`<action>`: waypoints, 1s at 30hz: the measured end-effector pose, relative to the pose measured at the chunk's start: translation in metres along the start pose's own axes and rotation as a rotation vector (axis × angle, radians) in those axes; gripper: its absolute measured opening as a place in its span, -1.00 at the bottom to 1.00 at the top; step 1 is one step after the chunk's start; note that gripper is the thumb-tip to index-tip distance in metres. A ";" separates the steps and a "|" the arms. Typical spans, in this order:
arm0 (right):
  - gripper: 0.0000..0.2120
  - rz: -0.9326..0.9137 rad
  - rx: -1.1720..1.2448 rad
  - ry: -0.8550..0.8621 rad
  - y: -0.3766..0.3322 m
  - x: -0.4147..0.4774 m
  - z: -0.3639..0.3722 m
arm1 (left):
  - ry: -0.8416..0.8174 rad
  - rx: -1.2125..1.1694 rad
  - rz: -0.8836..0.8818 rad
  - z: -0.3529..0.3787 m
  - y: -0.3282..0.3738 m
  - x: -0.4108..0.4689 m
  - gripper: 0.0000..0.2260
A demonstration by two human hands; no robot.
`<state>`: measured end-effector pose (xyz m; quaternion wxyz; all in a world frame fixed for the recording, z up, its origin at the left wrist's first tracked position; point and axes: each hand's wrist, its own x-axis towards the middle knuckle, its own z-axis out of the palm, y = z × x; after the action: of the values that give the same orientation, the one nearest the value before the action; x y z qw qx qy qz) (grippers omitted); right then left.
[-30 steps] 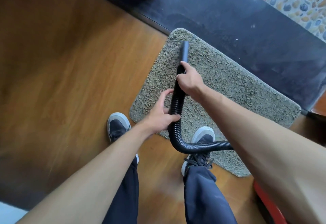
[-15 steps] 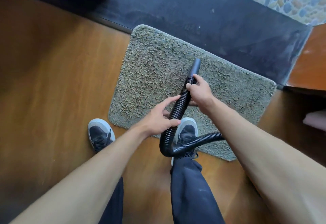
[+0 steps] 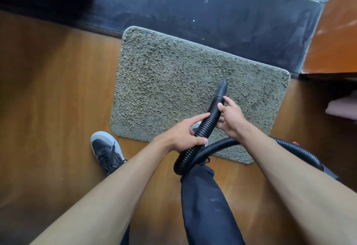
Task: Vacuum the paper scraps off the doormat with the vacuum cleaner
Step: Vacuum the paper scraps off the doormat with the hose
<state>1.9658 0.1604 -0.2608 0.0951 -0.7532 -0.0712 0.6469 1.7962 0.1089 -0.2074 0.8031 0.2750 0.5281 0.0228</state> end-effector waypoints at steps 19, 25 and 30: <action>-0.47 -0.091 -0.241 -0.119 0.073 -0.034 0.117 | 0.136 -0.341 -0.062 -0.031 -0.105 -0.091 -0.36; -0.47 -0.128 -0.297 -0.167 0.086 -0.047 0.155 | 0.196 -0.437 -0.072 -0.040 -0.134 -0.115 -0.33; -0.45 -0.161 -0.345 -0.210 0.090 -0.049 0.183 | 0.237 -0.453 -0.057 -0.055 -0.148 -0.128 -0.36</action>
<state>1.7762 0.0709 -0.2613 0.0083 -0.6787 -0.2506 0.6903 1.6548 -0.0355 -0.1857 0.7770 0.0687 0.6075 0.1500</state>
